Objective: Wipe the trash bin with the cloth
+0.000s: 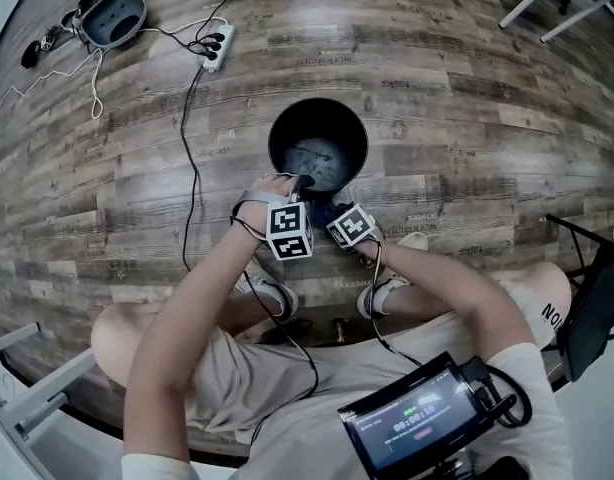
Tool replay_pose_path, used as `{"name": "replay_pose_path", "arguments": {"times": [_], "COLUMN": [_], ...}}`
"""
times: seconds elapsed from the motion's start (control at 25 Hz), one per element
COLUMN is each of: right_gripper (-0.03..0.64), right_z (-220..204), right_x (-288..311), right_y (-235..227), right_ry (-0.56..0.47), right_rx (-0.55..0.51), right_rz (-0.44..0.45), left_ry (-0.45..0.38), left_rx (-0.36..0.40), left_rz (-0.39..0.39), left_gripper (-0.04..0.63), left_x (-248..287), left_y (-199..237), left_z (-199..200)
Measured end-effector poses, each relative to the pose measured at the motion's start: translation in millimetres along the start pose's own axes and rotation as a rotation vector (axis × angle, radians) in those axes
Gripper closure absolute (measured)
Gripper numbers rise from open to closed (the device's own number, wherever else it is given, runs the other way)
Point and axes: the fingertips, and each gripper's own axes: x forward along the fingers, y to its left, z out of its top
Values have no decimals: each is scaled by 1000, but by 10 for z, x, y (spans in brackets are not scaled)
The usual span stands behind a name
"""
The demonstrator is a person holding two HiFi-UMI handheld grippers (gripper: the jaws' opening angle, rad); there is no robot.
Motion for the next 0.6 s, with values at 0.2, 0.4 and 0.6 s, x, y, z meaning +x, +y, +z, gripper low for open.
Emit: {"name": "replay_pose_path", "arguments": {"times": [0.2,0.4,0.6], "right_gripper": [537,537,537], "right_z": [141,150,181], "right_x": [-447,-943,-1365], "right_y": [221,443,521], "right_ry": [48,86,68], "right_rx": [-33,-122,-297], "right_rz": [59,108,129], "left_ry": [27,83,99], "left_rx": [17,48,139], "left_rz": [-15,-23,9], "left_gripper": [459,448,448], "left_x": [-21,-75,-14], "left_y": [19,71,73], "left_z": [-55,-253,-297]}}
